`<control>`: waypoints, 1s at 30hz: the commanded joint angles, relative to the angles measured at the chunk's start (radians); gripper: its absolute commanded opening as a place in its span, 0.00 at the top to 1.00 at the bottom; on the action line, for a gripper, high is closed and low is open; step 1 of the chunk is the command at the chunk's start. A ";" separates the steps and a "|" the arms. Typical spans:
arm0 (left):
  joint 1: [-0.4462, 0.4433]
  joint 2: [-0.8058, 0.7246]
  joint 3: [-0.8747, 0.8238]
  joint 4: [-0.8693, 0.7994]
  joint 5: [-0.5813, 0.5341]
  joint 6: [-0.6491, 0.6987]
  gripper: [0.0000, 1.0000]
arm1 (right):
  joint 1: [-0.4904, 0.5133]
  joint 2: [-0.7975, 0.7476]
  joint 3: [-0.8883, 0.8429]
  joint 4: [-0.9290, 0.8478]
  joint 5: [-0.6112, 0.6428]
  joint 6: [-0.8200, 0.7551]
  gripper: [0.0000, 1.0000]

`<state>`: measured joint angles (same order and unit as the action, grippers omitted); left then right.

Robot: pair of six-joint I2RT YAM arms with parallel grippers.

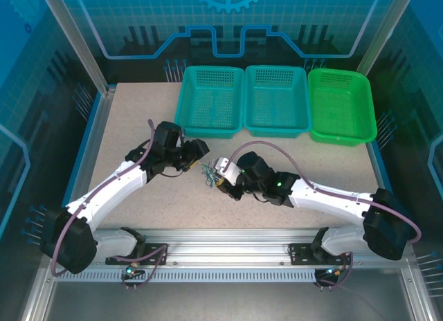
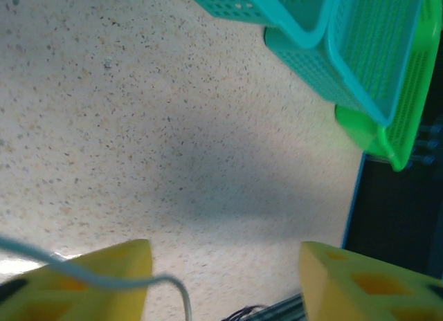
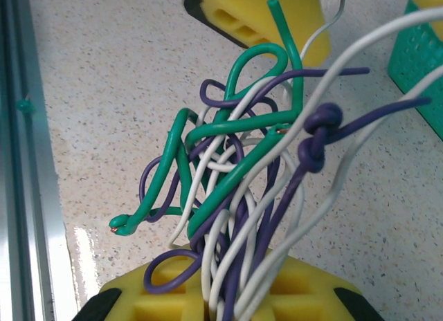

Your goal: Untangle the cables

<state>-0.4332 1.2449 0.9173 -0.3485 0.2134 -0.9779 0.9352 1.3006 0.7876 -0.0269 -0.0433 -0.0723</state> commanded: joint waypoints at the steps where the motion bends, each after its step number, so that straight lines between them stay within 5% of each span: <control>1: 0.006 0.001 -0.012 0.046 -0.016 -0.033 0.69 | 0.003 -0.039 -0.015 0.054 -0.027 -0.002 1.00; 3: 0.007 0.002 -0.005 0.052 -0.005 -0.030 1.00 | -0.001 -0.033 -0.015 0.055 -0.010 0.007 1.00; 13: 0.204 -0.234 0.037 -0.003 -0.069 0.056 1.00 | -0.104 0.108 -0.148 0.075 0.149 0.182 0.87; 18: 0.206 -0.252 0.069 -0.046 -0.086 0.119 1.00 | -0.118 0.186 -0.111 0.005 0.193 0.237 0.78; 20: 0.206 -0.239 0.046 -0.010 -0.044 0.122 1.00 | -0.116 0.177 -0.111 0.003 0.185 0.246 0.64; 26: 0.163 -0.185 0.005 0.038 -0.006 0.171 1.00 | -0.115 0.032 -0.055 -0.123 0.159 0.248 0.41; 30: 0.148 -0.169 -0.005 0.028 -0.036 0.186 1.00 | -0.120 -0.019 0.000 -0.140 0.128 0.222 0.35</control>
<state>-0.2756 1.0714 0.9318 -0.3332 0.1871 -0.8322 0.8268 1.3148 0.7193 -0.1322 0.1078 0.1604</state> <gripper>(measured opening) 0.062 0.650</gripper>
